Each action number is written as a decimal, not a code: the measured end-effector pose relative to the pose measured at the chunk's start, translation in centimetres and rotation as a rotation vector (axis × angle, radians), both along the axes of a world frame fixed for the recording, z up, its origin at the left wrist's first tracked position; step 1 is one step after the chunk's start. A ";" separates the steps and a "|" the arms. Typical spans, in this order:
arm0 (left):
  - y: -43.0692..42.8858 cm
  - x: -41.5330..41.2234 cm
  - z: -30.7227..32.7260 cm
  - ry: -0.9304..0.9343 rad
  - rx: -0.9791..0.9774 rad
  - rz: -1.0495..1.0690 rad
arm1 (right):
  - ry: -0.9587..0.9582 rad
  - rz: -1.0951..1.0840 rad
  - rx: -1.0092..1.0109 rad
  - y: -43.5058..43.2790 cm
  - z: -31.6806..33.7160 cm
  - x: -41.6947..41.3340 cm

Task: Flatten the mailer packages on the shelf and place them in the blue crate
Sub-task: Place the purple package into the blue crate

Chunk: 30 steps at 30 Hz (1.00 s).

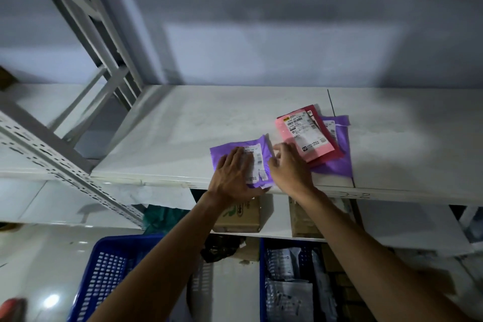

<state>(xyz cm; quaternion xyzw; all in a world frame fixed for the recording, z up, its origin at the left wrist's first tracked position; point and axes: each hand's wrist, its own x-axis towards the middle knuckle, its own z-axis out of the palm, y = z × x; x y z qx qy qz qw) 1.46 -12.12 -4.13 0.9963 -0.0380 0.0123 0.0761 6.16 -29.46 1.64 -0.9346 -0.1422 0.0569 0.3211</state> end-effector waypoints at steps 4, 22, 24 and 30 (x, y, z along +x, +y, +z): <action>0.4 -0.5 0.0 -0.037 -0.003 -0.110 | -0.020 0.235 0.010 2.5 -0.4 -0.7; 3.3 -1.3 -0.7 -0.015 -0.168 0.075 | -0.219 0.390 -0.329 2.0 -7.5 2.0; 3.6 -1.2 -1.0 -0.005 -0.168 0.096 | -0.188 0.339 -0.316 2.1 -7.4 1.6; 3.0 -0.9 -0.4 0.070 -0.174 0.193 | -0.120 0.318 -0.348 1.9 -6.6 0.8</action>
